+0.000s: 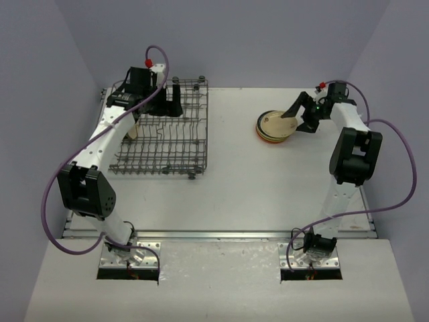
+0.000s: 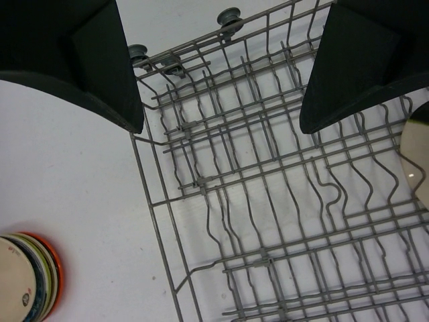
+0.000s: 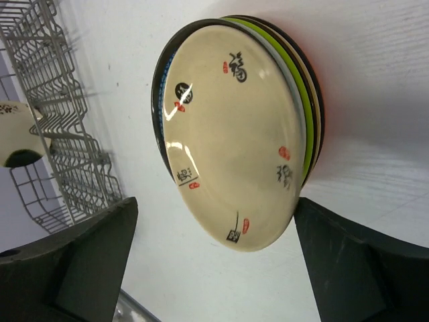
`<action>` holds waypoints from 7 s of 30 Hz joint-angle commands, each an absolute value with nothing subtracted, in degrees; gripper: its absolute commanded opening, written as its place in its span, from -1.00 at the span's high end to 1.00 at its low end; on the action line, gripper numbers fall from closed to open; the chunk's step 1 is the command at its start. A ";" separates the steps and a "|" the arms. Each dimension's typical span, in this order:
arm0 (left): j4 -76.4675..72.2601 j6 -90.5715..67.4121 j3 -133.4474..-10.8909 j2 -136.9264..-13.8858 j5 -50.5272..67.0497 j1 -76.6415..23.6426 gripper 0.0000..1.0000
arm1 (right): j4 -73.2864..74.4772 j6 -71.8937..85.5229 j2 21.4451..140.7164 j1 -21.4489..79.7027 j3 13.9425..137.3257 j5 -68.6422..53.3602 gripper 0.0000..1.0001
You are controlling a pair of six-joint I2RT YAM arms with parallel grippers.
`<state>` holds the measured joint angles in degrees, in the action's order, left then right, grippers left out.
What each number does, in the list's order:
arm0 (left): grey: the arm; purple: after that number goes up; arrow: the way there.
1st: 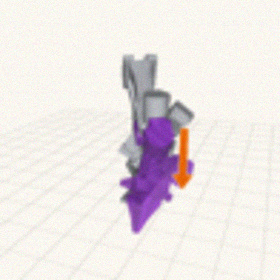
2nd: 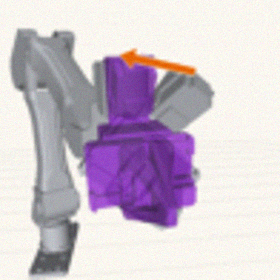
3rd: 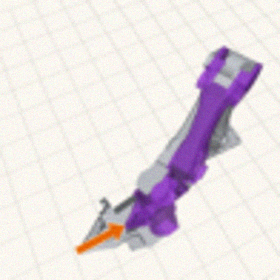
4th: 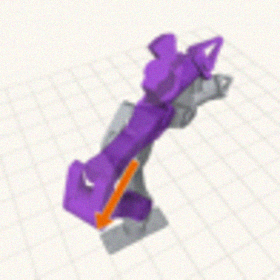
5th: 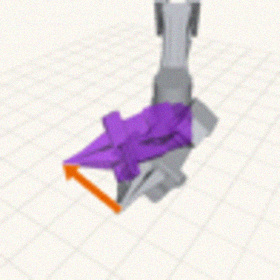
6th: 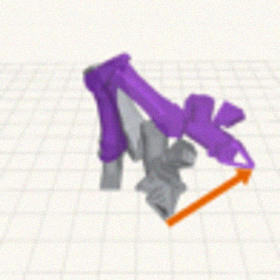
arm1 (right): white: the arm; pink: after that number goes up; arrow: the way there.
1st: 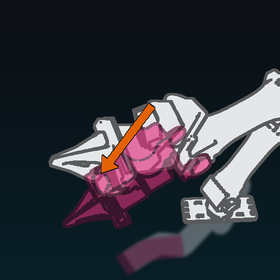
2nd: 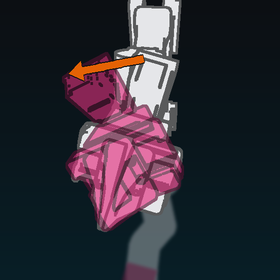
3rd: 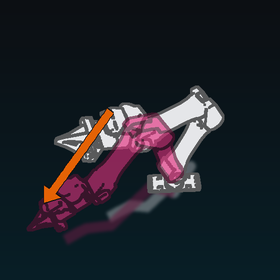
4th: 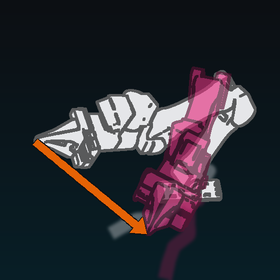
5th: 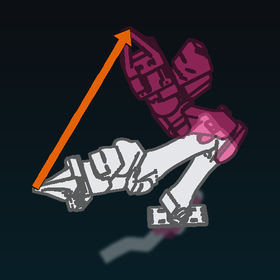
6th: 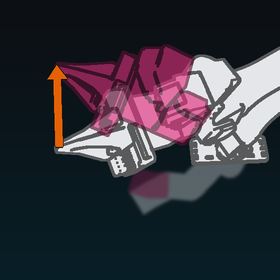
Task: Unload the plates from the dish rack
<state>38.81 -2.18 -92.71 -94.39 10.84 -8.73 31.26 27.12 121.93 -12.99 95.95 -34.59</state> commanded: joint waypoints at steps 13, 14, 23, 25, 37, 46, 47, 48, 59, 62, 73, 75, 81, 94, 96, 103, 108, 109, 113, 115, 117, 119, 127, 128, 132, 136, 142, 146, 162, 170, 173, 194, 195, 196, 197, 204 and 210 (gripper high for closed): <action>39.16 -1.45 -100.02 -94.70 -19.97 -1.84 -0.99 | 39.14 15.51 107.67 -3.21 98.74 -13.51 -0.98; 40.32 -1.27 -101.29 -96.00 -19.17 -0.64 -0.99 | 39.33 15.67 107.45 -3.23 98.65 -14.21 -0.98; 41.49 6.33 -104.77 -102.14 -17.67 4.40 -0.21 | 34.19 17.76 98.44 -2.28 89.47 -23.47 -0.98; 42.49 6.96 -105.85 -104.21 -17.75 4.43 -0.07 | 33.79 17.93 97.90 -2.01 88.43 -24.06 -0.98; 44.03 6.95 -110.03 -113.02 -18.99 4.74 0.04 | 34.01 18.72 97.91 -1.67 87.89 -25.58 -0.97; 43.95 6.94 -111.75 -116.73 -18.23 4.88 0.06 | 33.70 18.99 97.96 -1.67 87.62 -26.06 -0.98; 43.95 6.92 -111.80 -117.06 -18.02 4.93 0.06 | 33.66 19.06 98.01 -1.67 87.54 -26.10 -0.98; 43.94 6.72 -111.80 -117.14 -18.00 5.02 0.06 | 33.66 18.99 98.09 -1.67 87.54 -26.12 -0.98; 44.21 5.20 -112.69 -121.46 -16.72 5.36 0.07 | 33.59 19.07 98.33 -1.67 87.36 -26.77 -0.98; 43.45 5.13 -111.60 -121.67 -16.09 5.36 0.08 | 33.63 19.19 98.67 -1.67 87.68 -27.01 -0.98; 39.93 5.01 -106.14 -119.42 -14.67 5.36 0.28 | 34.28 19.83 100.25 -1.61 89.62 -28.16 -0.98; 39.88 5.01 -105.78 -119.57 -13.95 5.36 0.29 | 34.34 19.98 100.42 -1.61 89.76 -28.41 -0.97; 39.38 4.25 -104.73 -120.42 -10.98 5.36 0.25 | 34.50 19.77 100.54 -1.67 89.91 -28.25 -0.98; 39.46 3.14 -105.12 -118.33 -13.19 5.36 0.68 | 34.69 20.04 100.84 -1.61 90.53 -29.27 -0.97; 39.46 3.25 -105.12 -117.69 -13.36 5.36 0.72 | 34.63 19.95 100.72 -1.67 90.35 -29.18 -0.98; 39.68 4.51 -107.03 -114.70 -13.46 5.23 0.84 | 34.72 19.86 100.39 -1.67 90.18 -29.34 -0.98; 42.87 5.58 -112.57 -111.80 -12.45 4.68 0.88 | 34.51 19.97 100.41 -1.67 90.67 -30.10 -0.98; 43.41 5.92 -113.81 -111.17 -12.31 4.47 0.89 | 34.34 20.09 100.37 -1.67 90.70 -30.42 -0.98; 44.38 7.24 -115.32 -106.46 -9.95 3.05 0.96 | 32.12 20.91 99.51 -1.63 89.89 -34.95 -0.98; 44.44 7.27 -113.93 -103.45 -3.37 2.56 0.99 | 28.83 21.81 98.39 -1.55 88.18 -39.82 -0.98; 43.81 6.46 -109.87 -100.47 9.22 2.55 1.00 | 22.70 23.55 95.81 -1.23 84.74 -45.58 -0.97; 41.45 5.09 -103.37 -95.54 22.28 2.62 1.00 | 17.04 24.87 92.77 -0.50 81.38 -48.78 -0.95; 34.33 -3.65 -92.70 -90.35 53.05 -3.37 1.00 | 13.74 21.67 90.38 7.22 80.82 -50.93 -0.87; 33.99 -3.74 -92.22 -90.34 54.18 -5.04 1.00 | 14.30 21.21 90.65 8.16 81.32 -50.46 -0.86; 32.94 -4.80 -89.67 -90.65 57.01 -9.94 1.00 | 15.64 19.21 91.80 13.25 82.60 -49.24 -0.79; 32.96 -5.45 -88.86 -92.19 60.78 -10.69 1.00 | 16.84 18.02 93.42 16.45 84.13 -47.00 -0.77; 32.99 -5.21 -87.86 -92.96 61.93 -11.49 1.00 | 16.55 18.46 95.72 18.29 85.79 -45.97 -0.15; 33.31 -5.14 -88.03 -93.16 59.79 -11.60 0.77 | 16.98 18.27 95.93 18.46 85.91 -44.52 0.86; 38.85 -4.83 -96.33 -95.45 6.67 -0.19 -0.95 | 27.67 20.30 108.70 -6.93 92.57 -31.82 1.00; 38.36 -4.41 -95.20 -95.39 0.73 0.00 -1.00 | 28.92 21.86 118.38 -12.96 97.48 -31.68 1.00; 39.21 -4.19 -95.73 -96.68 -0.76 0.00 -1.00 | 29.03 21.41 120.30 -13.01 98.19 -30.97 0.99; 36.08 9.54 -103.61 -104.06 -22.83 1.84 -0.76 | 32.28 14.87 108.64 -9.25 95.86 -17.55 -0.97; 36.35 10.83 -104.87 -104.77 -20.83 2.47 -0.74 | 31.56 14.62 106.38 -8.84 94.10 -17.66 -0.98; 37.41 11.49 -106.10 -106.11 -18.99 3.67 -0.73 | 30.86 14.40 104.79 -8.46 92.66 -17.67 -0.98; 38.31 11.95 -107.04 -107.21 -17.60 4.64 -0.71 | 30.33 14.24 103.36 -8.18 91.34 -17.67 -0.97; 44.74 16.45 -117.27 -114.27 -6.40 10.99 -0.63 | 29.00 12.66 95.96 -5.80 84.45 -18.55 -0.98; 45.79 18.22 -119.53 -117.11 -0.60 14.12 -0.60 | 27.91 13.51 93.15 -4.43 80.29 -20.41 -0.98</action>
<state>44.92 15.82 -116.65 -116.80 -7.48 12.75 30.03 13.87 96.01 -5.32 82.48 -19.56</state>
